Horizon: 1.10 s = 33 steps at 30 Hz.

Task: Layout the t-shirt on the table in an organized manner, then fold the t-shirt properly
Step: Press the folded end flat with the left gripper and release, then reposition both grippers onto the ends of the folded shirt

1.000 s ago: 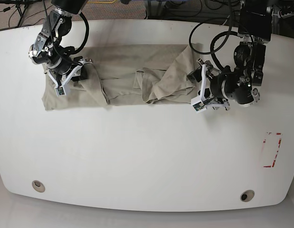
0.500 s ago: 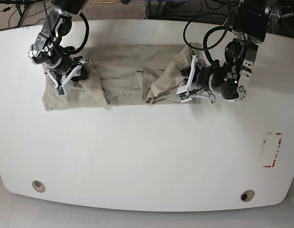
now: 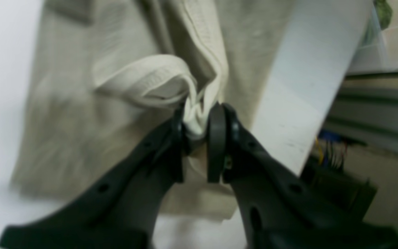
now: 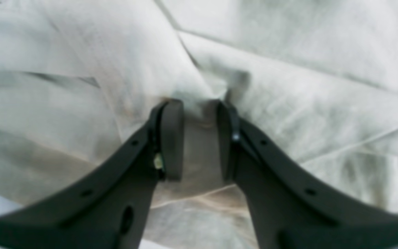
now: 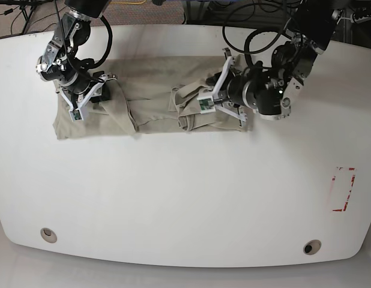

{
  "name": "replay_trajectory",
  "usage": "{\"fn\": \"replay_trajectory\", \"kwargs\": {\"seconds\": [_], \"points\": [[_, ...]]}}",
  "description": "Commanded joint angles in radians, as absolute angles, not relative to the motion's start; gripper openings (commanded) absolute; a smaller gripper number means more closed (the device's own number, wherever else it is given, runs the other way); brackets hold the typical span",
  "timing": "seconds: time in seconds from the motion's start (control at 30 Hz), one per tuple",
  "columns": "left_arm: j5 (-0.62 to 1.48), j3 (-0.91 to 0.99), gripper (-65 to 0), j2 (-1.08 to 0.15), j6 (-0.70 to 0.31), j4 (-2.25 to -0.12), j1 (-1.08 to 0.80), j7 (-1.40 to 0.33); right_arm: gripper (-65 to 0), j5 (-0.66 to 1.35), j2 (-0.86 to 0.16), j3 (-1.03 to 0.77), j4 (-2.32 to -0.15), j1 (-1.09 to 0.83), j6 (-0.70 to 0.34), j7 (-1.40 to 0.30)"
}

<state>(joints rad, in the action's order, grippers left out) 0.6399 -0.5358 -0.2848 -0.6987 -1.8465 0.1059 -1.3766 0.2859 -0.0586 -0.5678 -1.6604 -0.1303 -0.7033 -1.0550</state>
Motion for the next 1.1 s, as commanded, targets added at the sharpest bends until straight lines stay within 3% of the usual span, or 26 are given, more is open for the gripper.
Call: {"fn": "replay_trajectory", "kwargs": {"seconds": [0.0,0.23,0.47,0.63,0.9,1.07], "points": [[0.648,-0.602,-57.6,-0.259,-0.698,-1.865,0.151,-1.362,-47.7,0.268,-0.062,-0.568,-1.667,-0.127,-0.698,-1.078],[0.644,-0.7,-56.4,-0.202,-0.698,-1.86,0.196,-1.362,-47.7,0.268,-0.062,-0.568,-1.667,-0.127,-0.698,-1.078],[0.645,-0.71,-38.5,-0.163,-0.698,-1.862,0.228,-1.363,-47.7,0.268,-0.062,-0.568,-1.667,-0.127,-0.698,-1.078],[0.648,-0.704,-32.1,-0.165,-0.698,-1.867,0.239,-1.365,-47.7,0.269,-0.062,-0.568,-1.667,-0.127,-0.698,-1.078],[0.648,-0.582,-34.9,-0.17,-0.698,-1.868,0.232,-1.363,-47.7,0.269,-0.062,-0.568,-1.667,-0.114,-0.698,-1.078],[0.642,-0.432,-39.9,-0.202,-0.698,-1.86,0.202,-1.362,-47.7,0.271,-0.062,-0.568,-1.667,-0.113,-0.698,-1.078]]}}
